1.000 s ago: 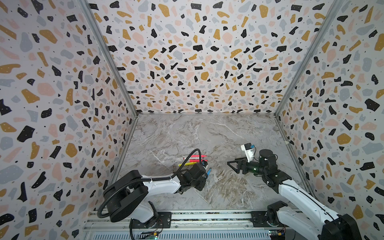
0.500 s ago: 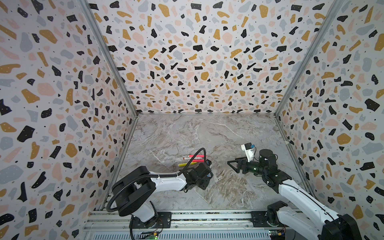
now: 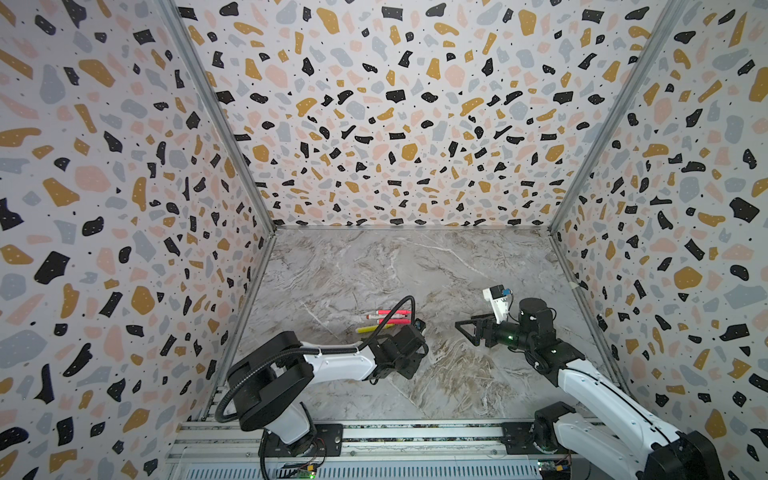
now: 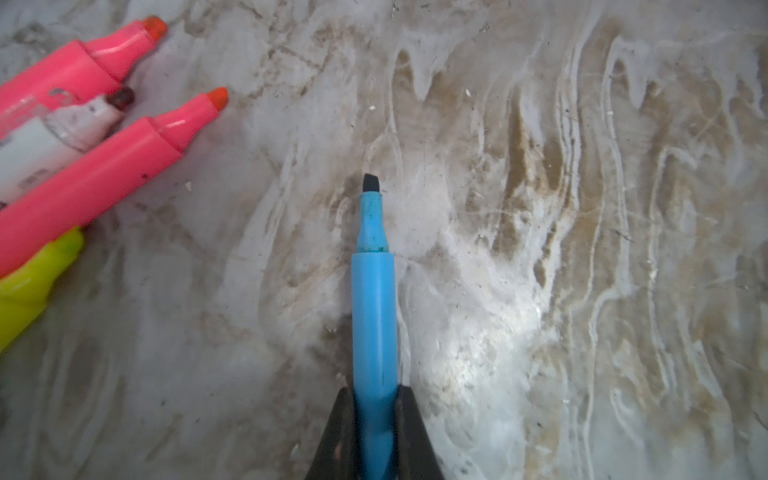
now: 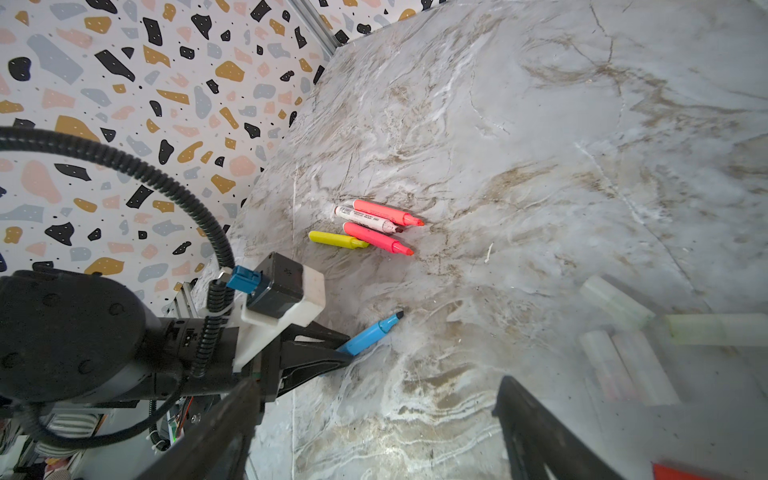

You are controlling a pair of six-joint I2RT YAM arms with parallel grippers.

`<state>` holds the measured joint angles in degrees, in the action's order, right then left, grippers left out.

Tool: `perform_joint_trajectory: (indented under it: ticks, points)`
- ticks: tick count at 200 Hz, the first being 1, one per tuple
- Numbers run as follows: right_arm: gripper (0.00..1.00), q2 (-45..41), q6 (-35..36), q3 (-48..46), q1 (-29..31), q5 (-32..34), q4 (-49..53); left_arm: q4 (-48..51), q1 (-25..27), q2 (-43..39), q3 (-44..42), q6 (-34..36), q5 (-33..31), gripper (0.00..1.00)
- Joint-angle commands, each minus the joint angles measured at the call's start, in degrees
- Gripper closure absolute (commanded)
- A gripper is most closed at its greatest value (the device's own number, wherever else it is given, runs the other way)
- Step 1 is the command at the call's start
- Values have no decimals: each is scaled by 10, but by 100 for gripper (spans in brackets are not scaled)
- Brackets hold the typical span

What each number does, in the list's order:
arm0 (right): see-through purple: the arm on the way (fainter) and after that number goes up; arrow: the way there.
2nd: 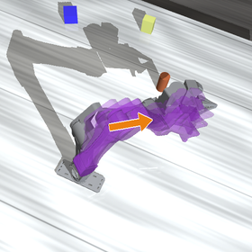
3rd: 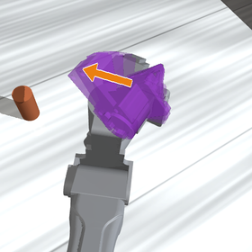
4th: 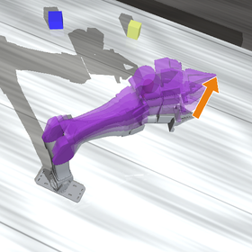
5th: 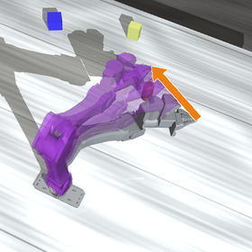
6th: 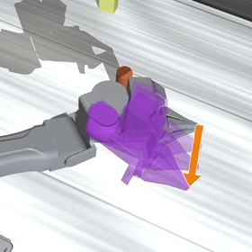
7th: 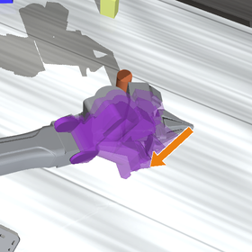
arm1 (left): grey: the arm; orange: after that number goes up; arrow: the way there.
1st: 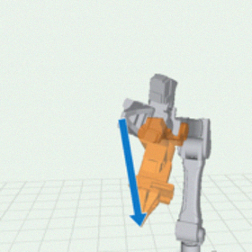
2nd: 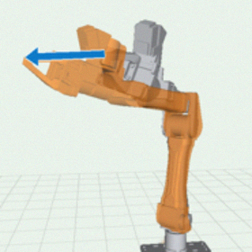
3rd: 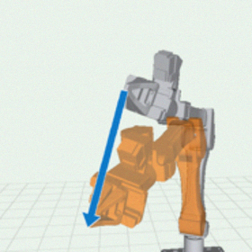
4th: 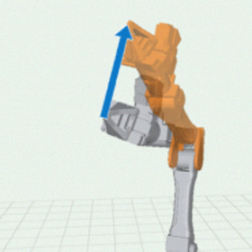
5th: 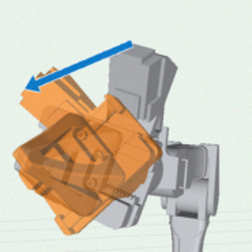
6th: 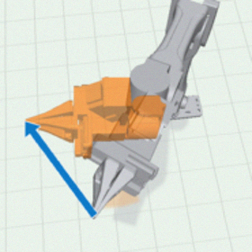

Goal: Insert the pens into the pen caps

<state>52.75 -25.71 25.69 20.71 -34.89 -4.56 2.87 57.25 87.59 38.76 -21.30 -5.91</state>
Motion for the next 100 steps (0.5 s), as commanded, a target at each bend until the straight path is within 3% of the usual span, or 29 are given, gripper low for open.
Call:
perform_joint_trajectory:
  ticks: [1, 41, 100]
  points:
    - [10, -9, -5, 9, 3, -13, -8, -66, 2, -65, -24, 2, 37, 95]
    - [10, 13, -22, -5, 17, -61, -37, -208, 2, -169, -88, -27, 85, 95]
    - [17, 43, -85, -21, 89, -67, -149, -265, 2, -185, -112, -52, 111, 94]
